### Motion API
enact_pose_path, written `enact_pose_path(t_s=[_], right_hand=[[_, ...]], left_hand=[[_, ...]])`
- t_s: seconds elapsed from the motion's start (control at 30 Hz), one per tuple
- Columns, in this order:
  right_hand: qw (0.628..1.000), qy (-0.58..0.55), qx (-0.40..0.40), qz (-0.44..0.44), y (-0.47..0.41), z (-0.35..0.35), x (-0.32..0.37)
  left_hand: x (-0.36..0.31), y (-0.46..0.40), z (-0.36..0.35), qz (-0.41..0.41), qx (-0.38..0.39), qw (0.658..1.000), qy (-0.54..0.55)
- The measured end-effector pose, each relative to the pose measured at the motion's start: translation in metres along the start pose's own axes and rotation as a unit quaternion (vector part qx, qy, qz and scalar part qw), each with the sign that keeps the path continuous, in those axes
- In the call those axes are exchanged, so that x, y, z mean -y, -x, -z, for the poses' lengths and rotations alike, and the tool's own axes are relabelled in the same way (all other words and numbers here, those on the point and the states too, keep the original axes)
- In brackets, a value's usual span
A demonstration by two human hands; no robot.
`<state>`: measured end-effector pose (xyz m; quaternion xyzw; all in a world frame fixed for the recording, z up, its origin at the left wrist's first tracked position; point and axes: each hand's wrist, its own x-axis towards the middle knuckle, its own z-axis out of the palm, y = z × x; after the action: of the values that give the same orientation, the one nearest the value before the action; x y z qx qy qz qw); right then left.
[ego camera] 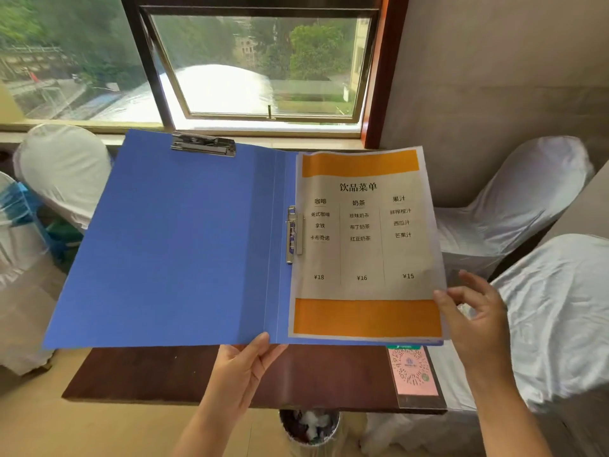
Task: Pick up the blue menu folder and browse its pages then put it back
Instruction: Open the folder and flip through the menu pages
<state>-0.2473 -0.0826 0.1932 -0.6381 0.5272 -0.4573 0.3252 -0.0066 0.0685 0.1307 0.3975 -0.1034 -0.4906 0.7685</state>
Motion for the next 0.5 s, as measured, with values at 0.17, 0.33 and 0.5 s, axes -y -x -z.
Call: enact_pose_path(t_s=[0.17,0.33,0.5], right_hand=[[0.873,-0.427,0.234,-0.033,0.004,0.003,0.02],[0.919,-0.297,0.247,-0.084,0.016,-0.035,0.025],[0.959,0.101,0.247,0.094,0.043,-0.065,0.041]], left_hand=[[0.003,0.003,-0.003,0.0,0.0,1.0,-0.009],[0.005,0.007,-0.008,0.0,0.005,1.0,-0.013],[0.011,0.008,-0.011,0.004,0.015,1.0,-0.008]])
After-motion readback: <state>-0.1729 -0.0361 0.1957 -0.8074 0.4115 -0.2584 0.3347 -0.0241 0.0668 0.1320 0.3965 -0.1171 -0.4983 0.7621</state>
